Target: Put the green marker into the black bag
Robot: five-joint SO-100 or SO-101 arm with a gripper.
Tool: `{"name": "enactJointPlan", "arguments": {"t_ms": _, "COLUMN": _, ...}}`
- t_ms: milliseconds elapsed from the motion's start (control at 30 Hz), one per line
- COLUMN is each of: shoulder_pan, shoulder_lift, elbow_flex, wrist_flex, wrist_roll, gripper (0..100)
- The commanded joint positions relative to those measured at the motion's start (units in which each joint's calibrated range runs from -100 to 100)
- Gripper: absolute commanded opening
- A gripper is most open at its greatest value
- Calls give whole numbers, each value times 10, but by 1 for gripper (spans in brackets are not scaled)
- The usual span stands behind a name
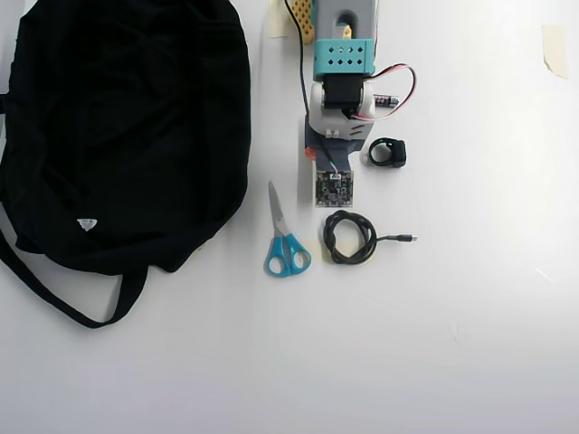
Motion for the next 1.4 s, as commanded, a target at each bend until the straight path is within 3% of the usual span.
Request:
{"name": "enactJointPlan", "arguments": {"t_ms": 0, "shoulder_pan": 2, "shoulder_lift": -45, "elbow_flex": -26, "wrist_flex": 20, "wrist_roll": 3, "gripper": 2}}
{"name": "enactJointPlan", "arguments": {"t_ms": 700, "shoulder_pan": 76, "shoulder_lift": -146, "elbow_flex": -26, "wrist_flex": 102, "wrist_roll": 3, "gripper": 2}}
{"name": "enactJointPlan", "arguments": {"t_ms": 1367, "shoulder_pan": 271, "shoulder_lift": -195, "elbow_flex": -77, "wrist_flex": 117, "wrist_roll": 2, "gripper": 2}}
